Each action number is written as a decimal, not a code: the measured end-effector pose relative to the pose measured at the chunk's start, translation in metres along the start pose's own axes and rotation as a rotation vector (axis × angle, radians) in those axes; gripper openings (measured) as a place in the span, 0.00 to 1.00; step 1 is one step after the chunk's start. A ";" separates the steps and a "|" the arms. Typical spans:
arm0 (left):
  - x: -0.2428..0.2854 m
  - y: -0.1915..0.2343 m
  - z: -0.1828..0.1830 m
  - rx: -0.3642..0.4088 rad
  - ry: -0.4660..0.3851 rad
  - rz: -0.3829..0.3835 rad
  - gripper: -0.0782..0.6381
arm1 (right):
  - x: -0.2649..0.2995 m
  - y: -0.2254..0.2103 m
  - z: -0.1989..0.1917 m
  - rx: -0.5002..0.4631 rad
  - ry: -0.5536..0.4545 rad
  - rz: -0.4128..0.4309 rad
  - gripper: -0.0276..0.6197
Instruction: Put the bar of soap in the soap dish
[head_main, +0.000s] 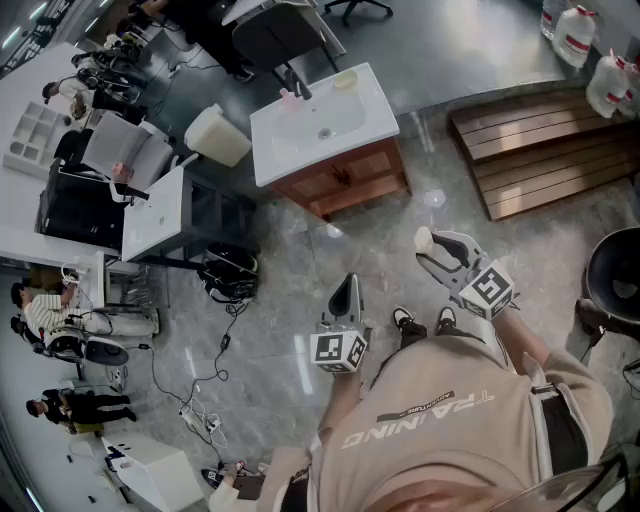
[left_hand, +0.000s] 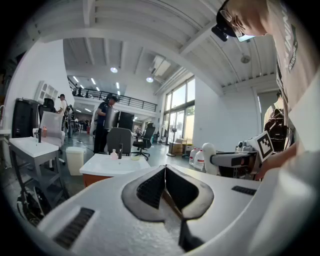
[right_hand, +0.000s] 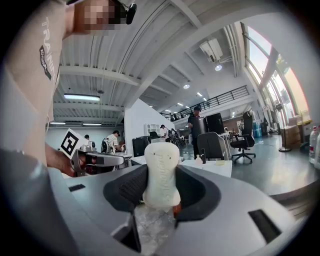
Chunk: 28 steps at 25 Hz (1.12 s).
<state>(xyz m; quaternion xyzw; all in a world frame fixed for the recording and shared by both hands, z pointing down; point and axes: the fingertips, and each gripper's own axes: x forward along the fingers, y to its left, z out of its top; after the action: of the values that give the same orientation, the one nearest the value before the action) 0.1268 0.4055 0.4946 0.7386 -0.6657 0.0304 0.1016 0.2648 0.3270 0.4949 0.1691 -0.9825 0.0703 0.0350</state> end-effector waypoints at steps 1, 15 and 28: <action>-0.001 0.006 0.000 -0.007 -0.001 0.004 0.12 | 0.003 0.003 0.002 -0.003 -0.004 -0.003 0.30; -0.014 0.051 0.007 -0.068 -0.053 -0.001 0.12 | 0.022 0.023 0.025 -0.024 -0.010 -0.086 0.30; -0.004 0.113 -0.011 -0.078 -0.015 -0.043 0.12 | 0.082 0.031 0.037 -0.012 -0.042 -0.117 0.30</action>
<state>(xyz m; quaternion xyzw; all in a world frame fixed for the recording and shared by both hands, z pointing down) 0.0160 0.4005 0.5166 0.7485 -0.6511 -0.0032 0.1259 0.1761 0.3234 0.4625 0.2276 -0.9718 0.0589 0.0196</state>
